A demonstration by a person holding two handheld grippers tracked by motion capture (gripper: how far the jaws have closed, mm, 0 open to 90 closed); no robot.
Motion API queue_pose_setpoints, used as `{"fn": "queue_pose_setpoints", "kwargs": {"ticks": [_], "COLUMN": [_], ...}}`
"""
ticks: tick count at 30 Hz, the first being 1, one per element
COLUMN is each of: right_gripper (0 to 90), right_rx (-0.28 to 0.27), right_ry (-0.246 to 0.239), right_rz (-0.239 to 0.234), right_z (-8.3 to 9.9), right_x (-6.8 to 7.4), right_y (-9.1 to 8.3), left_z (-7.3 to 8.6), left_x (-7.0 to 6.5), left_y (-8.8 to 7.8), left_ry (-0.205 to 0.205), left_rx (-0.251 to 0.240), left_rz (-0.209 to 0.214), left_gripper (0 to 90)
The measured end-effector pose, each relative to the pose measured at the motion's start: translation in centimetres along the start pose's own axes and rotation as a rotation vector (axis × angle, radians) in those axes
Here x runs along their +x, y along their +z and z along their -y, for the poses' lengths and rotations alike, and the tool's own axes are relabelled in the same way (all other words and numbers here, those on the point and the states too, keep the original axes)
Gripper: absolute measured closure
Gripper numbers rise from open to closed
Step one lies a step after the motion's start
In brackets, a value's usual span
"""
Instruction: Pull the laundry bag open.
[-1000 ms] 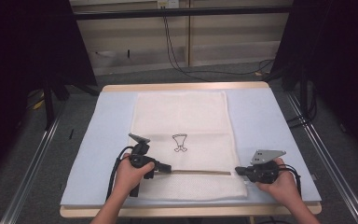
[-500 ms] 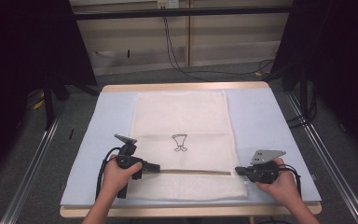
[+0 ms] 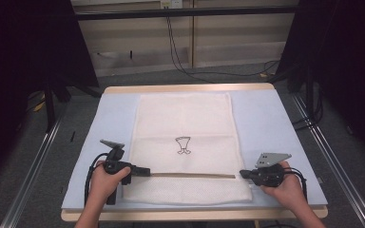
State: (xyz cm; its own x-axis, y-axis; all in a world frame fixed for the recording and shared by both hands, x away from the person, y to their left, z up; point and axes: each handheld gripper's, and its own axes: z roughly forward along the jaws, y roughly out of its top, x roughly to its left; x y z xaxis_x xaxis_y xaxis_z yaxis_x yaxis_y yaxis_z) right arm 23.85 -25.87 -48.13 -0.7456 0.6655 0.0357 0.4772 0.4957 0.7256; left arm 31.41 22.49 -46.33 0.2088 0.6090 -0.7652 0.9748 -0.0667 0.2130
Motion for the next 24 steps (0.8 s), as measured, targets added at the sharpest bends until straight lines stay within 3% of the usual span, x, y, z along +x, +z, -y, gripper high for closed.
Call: {"fn": "queue_pose_setpoints", "kwargs": {"ticks": [9,12,13,20,24], "right_gripper": [90.0,90.0,90.0,90.0,90.0], "right_rx": [-0.004,-0.003,-0.003,-0.003,-0.003], "right_ry": [-0.002,0.000,0.000,-0.002,-0.001], "right_rz": [-0.001,-0.003,-0.003,-0.003,-0.003], "right_z": [0.0,0.0,0.0,0.0,0.0], "right_x": [0.0,0.0,0.0,0.0,0.0], "right_y": [0.0,0.0,0.0,0.0,0.0], "left_z": [0.3,0.4,0.5,0.8,1.0], "left_x": [1.7,2.2,2.6,3.9,5.0], "left_y": [-2.6,-3.5,-4.1,-5.4,-6.3], "left_ry": [-0.023,-0.036,-0.042,-0.056,-0.090], "left_rx": [-0.023,-0.036,-0.043,-0.055,-0.067], "left_rz": [0.013,0.009,-0.013,-0.006,-0.010], "left_gripper": [87.2,87.2,87.2,87.2,87.2]}}
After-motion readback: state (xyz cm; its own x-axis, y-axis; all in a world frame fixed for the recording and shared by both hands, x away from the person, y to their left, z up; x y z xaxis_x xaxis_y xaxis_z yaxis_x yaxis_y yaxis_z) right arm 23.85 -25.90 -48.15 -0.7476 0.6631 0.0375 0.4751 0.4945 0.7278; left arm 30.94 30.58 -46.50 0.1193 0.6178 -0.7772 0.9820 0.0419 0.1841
